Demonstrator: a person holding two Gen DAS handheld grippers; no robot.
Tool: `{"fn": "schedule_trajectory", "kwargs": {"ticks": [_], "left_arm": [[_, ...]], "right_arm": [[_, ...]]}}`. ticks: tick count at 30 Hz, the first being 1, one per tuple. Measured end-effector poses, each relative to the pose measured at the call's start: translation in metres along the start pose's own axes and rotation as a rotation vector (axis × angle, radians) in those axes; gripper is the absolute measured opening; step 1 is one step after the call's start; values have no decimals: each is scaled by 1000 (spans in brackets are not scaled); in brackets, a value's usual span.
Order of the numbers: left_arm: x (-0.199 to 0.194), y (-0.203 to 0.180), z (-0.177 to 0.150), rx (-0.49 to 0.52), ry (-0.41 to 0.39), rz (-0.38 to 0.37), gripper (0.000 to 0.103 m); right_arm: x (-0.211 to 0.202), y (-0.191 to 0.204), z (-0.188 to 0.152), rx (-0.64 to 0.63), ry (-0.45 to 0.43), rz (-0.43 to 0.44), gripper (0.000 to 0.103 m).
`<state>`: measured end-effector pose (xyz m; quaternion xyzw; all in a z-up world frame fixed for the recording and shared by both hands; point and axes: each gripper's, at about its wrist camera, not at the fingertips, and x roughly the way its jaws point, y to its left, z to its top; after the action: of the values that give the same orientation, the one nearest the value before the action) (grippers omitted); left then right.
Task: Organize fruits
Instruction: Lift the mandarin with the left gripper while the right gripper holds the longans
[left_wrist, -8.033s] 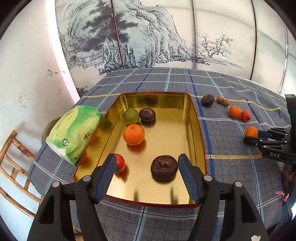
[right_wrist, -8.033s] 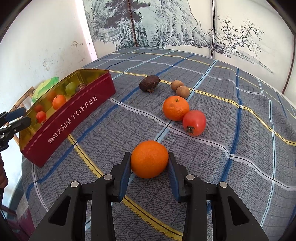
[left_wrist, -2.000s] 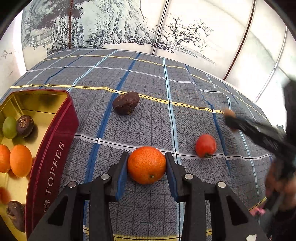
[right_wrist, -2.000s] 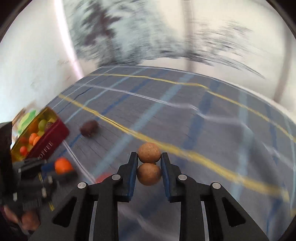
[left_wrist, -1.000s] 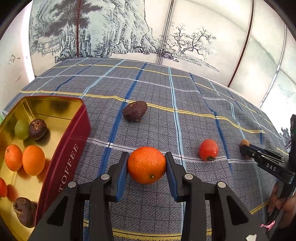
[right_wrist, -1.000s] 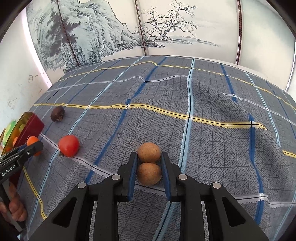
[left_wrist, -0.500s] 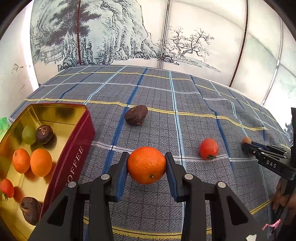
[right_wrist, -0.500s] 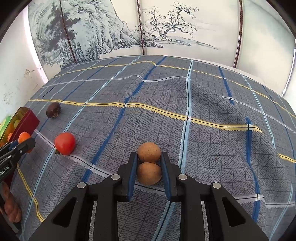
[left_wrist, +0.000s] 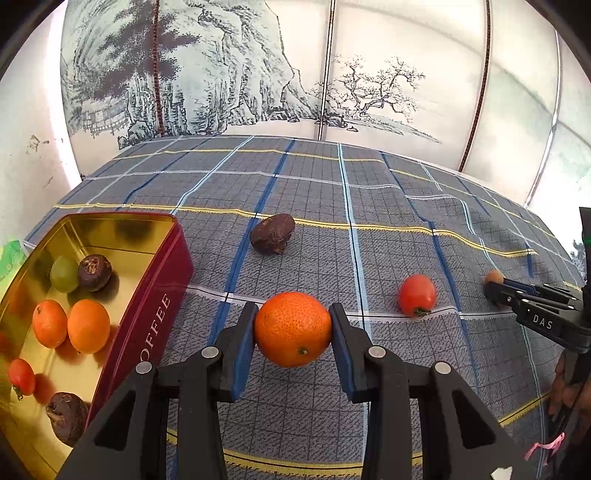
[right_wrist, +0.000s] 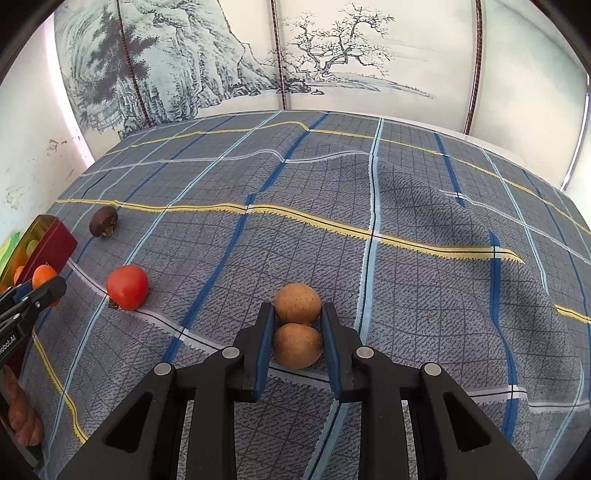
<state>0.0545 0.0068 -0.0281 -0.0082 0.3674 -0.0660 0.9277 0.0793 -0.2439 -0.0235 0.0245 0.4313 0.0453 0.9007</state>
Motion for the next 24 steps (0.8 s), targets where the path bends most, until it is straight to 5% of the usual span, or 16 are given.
{"fn": "schedule_trajectory", "kwargs": {"ticks": [24], "left_arm": [[-48,39,20,-24,-19,70,35]], "right_arm": [[3,-1,0,-12,2,-15,26]]}}
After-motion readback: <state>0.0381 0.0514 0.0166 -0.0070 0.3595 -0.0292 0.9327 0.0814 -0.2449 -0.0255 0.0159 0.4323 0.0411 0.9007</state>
